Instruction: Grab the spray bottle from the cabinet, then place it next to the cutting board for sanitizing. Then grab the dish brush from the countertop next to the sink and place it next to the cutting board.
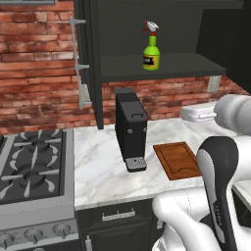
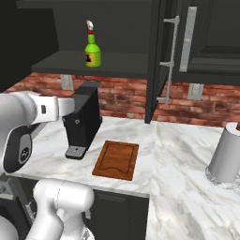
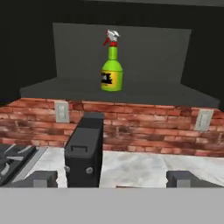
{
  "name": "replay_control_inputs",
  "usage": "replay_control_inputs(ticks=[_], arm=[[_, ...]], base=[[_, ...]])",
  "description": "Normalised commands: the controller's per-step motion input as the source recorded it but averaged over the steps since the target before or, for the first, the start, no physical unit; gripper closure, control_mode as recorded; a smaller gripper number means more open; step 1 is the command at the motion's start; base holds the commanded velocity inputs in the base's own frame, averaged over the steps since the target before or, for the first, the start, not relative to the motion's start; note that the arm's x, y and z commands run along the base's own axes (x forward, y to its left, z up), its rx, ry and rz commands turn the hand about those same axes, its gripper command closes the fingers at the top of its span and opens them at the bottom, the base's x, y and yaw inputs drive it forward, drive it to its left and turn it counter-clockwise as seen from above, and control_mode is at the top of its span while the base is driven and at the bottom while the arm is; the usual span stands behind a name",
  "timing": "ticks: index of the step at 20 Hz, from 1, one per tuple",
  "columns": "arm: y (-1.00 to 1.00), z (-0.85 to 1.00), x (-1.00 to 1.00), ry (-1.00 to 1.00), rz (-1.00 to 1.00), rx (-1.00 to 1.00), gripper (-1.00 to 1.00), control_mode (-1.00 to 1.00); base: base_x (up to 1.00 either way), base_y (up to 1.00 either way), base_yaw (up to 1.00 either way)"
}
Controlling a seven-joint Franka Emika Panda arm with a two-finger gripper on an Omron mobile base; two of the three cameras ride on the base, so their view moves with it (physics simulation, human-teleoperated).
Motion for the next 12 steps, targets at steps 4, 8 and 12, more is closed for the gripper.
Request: replay_control_inputs(ticks=[4,8,12], arm=[[0.0,0.93,-0.38,-0.35,0.0,0.0,-1.0,-1.0],[0.0,0.82,-0.23,-0.36,0.0,0.0,-1.0,-1.0],[0.0,0.36,0.02,-0.06,0.0,0.0,-1.0,-1.0]], base=[[0.0,0.0,0.0],[0.0,0.0,0.0],[0.0,0.0,0.0]])
